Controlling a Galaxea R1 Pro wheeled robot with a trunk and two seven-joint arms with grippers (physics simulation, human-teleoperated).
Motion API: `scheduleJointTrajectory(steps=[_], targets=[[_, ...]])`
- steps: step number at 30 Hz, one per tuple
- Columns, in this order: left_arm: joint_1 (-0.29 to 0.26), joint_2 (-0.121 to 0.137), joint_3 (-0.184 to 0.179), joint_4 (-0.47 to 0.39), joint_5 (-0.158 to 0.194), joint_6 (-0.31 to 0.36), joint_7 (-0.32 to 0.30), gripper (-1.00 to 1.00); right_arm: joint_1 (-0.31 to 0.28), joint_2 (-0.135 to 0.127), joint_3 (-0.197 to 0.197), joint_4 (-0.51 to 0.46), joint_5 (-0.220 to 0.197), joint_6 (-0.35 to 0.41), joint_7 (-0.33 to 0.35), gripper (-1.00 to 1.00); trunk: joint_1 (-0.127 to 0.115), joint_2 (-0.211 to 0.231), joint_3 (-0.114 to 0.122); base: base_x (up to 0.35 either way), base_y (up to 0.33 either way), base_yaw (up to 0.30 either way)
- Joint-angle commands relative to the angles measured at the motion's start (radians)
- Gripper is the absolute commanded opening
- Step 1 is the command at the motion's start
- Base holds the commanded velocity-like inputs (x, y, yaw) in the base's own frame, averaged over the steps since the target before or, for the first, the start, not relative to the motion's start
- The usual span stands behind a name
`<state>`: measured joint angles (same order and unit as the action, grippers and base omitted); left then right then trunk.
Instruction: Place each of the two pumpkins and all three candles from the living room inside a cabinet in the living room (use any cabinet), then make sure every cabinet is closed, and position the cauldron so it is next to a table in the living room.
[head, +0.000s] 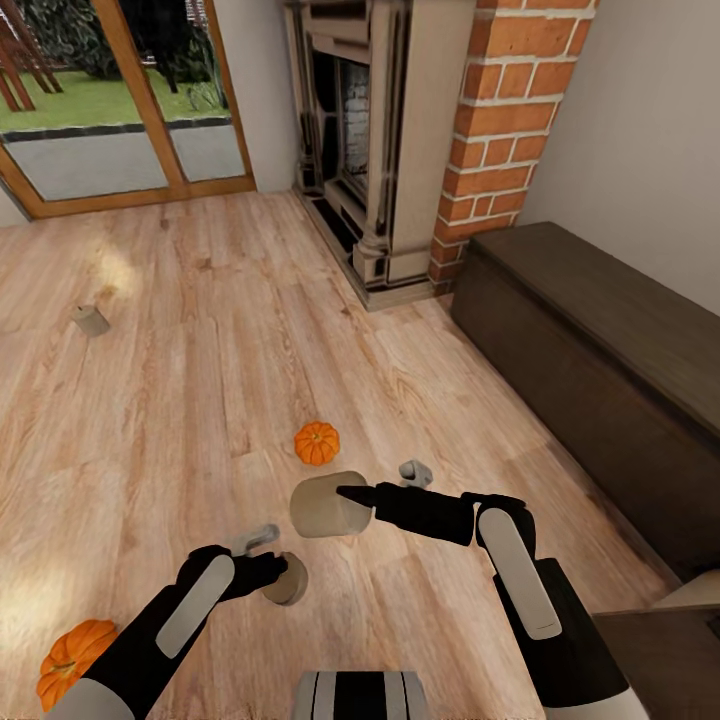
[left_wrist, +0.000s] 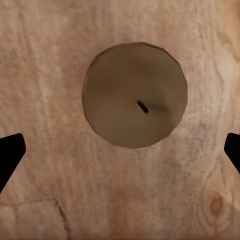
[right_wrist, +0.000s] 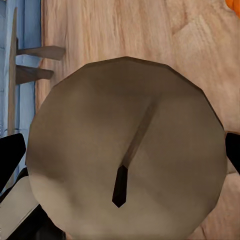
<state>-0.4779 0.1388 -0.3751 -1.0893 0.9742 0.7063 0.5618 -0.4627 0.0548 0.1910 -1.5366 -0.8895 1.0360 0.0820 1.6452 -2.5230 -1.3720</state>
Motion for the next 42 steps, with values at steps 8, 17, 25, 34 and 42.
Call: scheduleJointTrajectory(steps=[8,17,25,34,42], targets=[[-0.001,-0.008,-0.019,-0.001,0.010,-0.001,0.010,1.00,-0.001,0.000,-0.001,0.001,0.007,0.003,0.009,-1.00,0.002,-0.002,-0.020,0.000,0.000,0.000],[-0.001,-0.022,-0.041,-0.001,-0.006,-0.022,0.010,1.00,-0.001,0.000,-0.001,0.009,0.007,0.002,0.009,-1.00,0.002,-0.002,-0.020,0.082,-0.005,0.000],[-0.001,-0.021,-0.046,-0.001,-0.009,-0.025,0.010,1.00,-0.001,0.001,-0.001,0.010,0.007,0.002,0.009,-1.00,0.002,-0.002,-0.020,0.115,0.023,0.000],[-0.001,-0.021,-0.047,-0.001,-0.009,-0.026,0.010,1.00,-0.001,0.001,-0.001,0.010,0.007,0.002,0.009,-1.00,0.002,-0.002,-0.020,0.151,0.086,0.000],[-0.001,-0.021,-0.047,-0.001,-0.009,-0.028,0.010,1.00,-0.001,0.000,-0.001,0.010,0.007,0.002,0.009,-1.00,0.002,-0.002,-0.020,0.014,0.009,0.000]])
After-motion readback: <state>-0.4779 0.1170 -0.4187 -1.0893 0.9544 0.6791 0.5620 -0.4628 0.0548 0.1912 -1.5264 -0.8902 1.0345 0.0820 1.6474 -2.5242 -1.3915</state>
